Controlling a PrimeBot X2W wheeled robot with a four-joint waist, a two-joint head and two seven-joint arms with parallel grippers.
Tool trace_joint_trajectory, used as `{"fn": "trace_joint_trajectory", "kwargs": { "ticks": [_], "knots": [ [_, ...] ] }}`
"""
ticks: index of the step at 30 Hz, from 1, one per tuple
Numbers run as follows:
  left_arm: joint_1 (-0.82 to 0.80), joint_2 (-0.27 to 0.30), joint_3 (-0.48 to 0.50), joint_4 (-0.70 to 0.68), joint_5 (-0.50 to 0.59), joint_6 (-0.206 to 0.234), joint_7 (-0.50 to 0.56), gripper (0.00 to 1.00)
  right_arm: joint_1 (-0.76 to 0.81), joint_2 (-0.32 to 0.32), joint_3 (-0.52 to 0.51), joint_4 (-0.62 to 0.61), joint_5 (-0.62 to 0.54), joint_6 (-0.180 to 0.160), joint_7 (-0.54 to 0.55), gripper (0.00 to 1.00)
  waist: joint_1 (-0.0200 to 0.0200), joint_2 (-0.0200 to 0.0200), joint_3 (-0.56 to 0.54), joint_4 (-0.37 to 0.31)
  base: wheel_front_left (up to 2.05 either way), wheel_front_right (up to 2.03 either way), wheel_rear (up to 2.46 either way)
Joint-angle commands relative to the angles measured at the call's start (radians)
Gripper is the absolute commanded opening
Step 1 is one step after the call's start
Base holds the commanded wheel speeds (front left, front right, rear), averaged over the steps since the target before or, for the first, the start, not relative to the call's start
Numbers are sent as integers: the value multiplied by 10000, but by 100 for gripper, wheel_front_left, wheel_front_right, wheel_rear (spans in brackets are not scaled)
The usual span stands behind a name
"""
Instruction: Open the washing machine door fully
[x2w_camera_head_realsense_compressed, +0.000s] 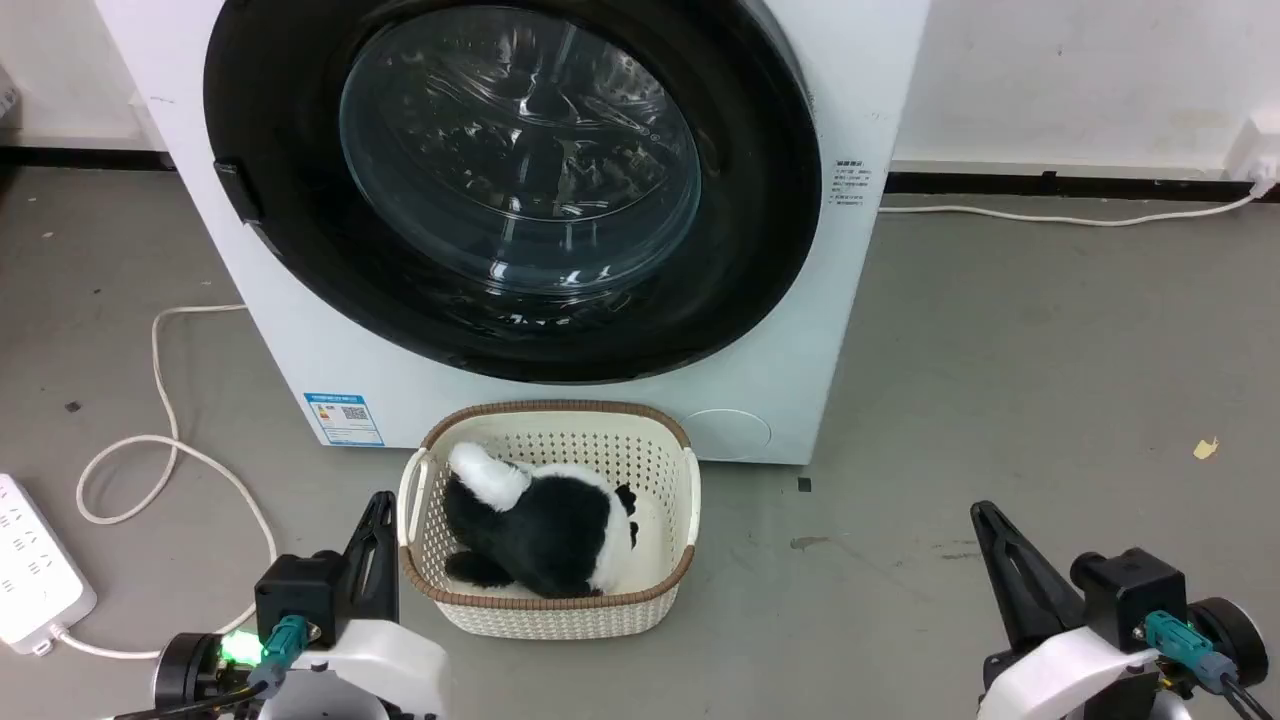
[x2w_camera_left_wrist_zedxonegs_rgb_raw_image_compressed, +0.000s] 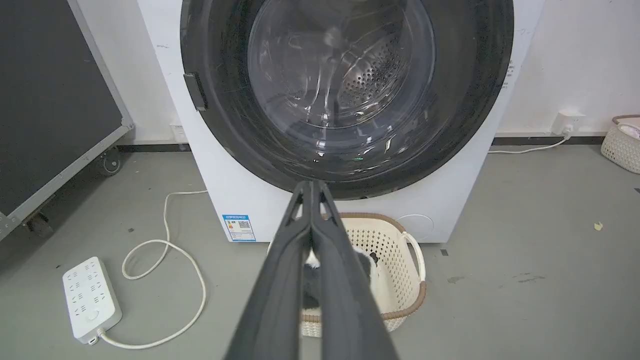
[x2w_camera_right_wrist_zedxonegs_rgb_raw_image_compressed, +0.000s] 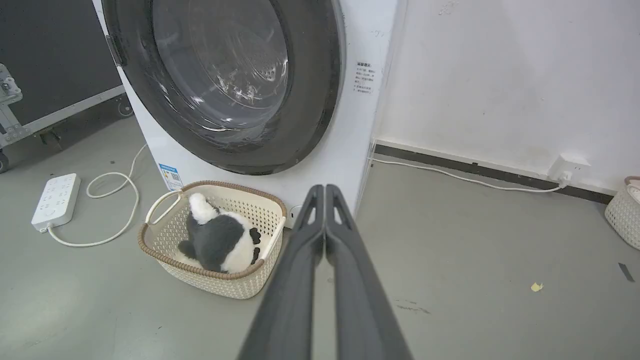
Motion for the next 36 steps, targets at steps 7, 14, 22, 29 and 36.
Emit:
{"fn": "trace_joint_trajectory", "kwargs": {
  "ticks": [7,14,22,29,36],
  "knots": [
    [83,14,3,-37,89,18,3,0,-119,51,-3,22,-76,-15,12,0,0,0,0,0,0,0,0],
    [83,14,3,-37,89,18,3,0,-119,51,-3,22,-76,-15,12,0,0,0,0,0,0,0,0],
    [83,14,3,-37,89,18,3,0,-119,51,-3,22,-76,-15,12,0,0,0,0,0,0,0,0],
    [83,14,3,-37,89,18,3,0,-119,51,-3,22,-76,-15,12,0,0,0,0,0,0,0,0],
    [83,14,3,-37,89,18,3,0,-119,51,-3,22,-76,-15,12,0,0,0,0,0,0,0,0]
  ]
}}
